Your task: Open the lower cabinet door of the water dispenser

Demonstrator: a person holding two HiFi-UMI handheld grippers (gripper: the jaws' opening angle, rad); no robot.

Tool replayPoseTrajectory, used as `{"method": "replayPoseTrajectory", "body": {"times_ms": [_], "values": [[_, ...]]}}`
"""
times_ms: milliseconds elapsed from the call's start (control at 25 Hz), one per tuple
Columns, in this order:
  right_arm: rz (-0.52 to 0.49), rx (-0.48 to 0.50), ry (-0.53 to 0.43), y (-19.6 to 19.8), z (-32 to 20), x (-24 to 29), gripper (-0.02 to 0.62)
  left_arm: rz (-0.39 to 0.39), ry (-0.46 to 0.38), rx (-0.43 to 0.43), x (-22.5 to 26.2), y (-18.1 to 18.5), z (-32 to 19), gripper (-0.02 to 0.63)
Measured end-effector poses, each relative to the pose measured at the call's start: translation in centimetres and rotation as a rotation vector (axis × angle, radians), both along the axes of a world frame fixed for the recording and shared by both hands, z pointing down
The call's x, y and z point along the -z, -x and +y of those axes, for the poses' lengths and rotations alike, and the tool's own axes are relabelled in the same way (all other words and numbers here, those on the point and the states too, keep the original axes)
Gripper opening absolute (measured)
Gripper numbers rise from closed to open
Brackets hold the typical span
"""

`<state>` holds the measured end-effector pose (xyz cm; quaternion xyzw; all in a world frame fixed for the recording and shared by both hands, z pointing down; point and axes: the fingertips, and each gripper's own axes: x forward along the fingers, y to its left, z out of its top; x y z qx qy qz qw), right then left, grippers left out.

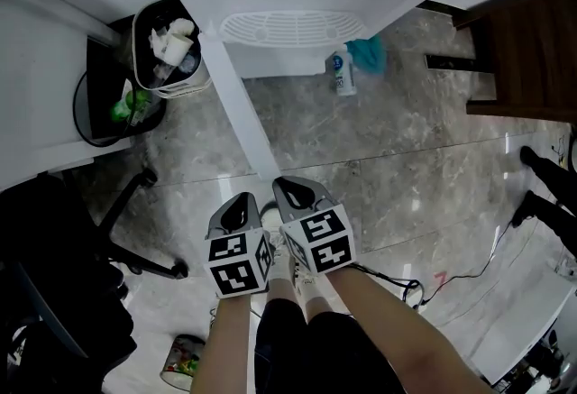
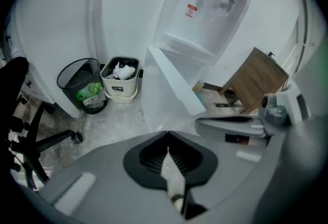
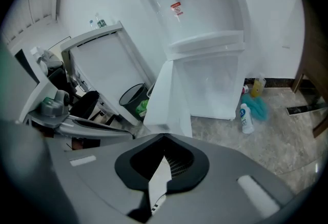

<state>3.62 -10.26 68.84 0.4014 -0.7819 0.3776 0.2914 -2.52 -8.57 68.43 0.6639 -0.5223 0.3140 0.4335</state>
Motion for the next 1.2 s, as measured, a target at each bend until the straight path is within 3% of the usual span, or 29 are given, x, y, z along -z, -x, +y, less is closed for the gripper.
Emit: {"method": "replayPoseTrajectory", "body": {"times_ms": [280,520,720,1200], "values": [[-0.005,-0.100,0.032,-3.8,3.0,4.6,-0.008,0.014,-0.032,-0.079,4.3,-3.1,1.1,0.006],[-0.015,-0.145,0.034,-5.7,5.5,9.0,-0.008,0.035,0.000,-0.083,8.0,-4.8,3.4,0.006],[-0.011,-0.187,0.031,-7.0,5.9,9.8,-0.009,0.035,0.006,-0.076,9.3,-5.3,4.5,0.006],[0.006,-0.182,0.033,-7.7,6.6,9.6,-0.009,0.022,0.008,-0.105,8.9,-6.1,5.3,0.006]]}}
